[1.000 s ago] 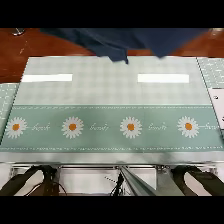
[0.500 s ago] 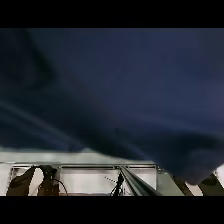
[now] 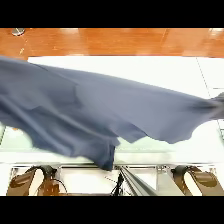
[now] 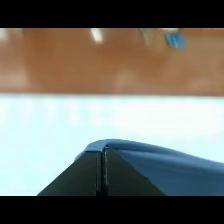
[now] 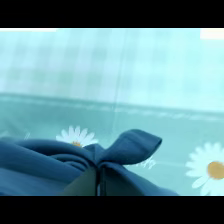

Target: Fold the shirts.

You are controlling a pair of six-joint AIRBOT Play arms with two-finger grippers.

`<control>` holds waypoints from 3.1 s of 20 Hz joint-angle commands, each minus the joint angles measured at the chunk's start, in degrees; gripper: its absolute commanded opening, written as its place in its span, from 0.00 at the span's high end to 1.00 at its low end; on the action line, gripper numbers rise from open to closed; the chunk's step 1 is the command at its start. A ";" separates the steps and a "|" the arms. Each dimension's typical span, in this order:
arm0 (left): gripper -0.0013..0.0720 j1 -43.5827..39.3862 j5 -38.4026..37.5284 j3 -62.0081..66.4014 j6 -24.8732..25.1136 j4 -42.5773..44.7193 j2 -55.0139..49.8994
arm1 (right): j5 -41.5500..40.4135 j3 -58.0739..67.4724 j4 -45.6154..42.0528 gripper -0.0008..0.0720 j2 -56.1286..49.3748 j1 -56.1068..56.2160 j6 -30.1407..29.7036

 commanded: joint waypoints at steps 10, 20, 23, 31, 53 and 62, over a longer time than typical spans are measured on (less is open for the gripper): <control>0.95 -26.08 53.92 -35.78 1.90 -6.73 -27.69 | -46.07 -14.38 11.91 0.95 -42.27 -0.09 -0.28; 0.02 -19.78 29.90 -29.51 -7.04 -3.10 -35.58 | -26.16 13.88 21.46 0.13 -59.71 -9.73 -6.67; 0.02 -12.70 10.36 -30.95 -4.24 5.03 -34.23 | -15.56 12.17 5.68 0.14 -55.28 -17.00 -7.61; 0.02 -5.51 6.86 -53.31 -0.61 -9.64 -27.74 | -33.35 -31.32 9.92 0.14 -31.69 -27.17 -3.26; 0.95 -26.97 23.78 -53.72 4.63 -26.18 -36.00 | -28.04 -32.33 12.37 0.14 -37.68 -22.16 -14.86; 0.95 -26.99 23.74 -53.51 6.29 -26.21 -36.02 | -23.71 -27.15 18.29 0.14 -47.54 -21.46 -17.18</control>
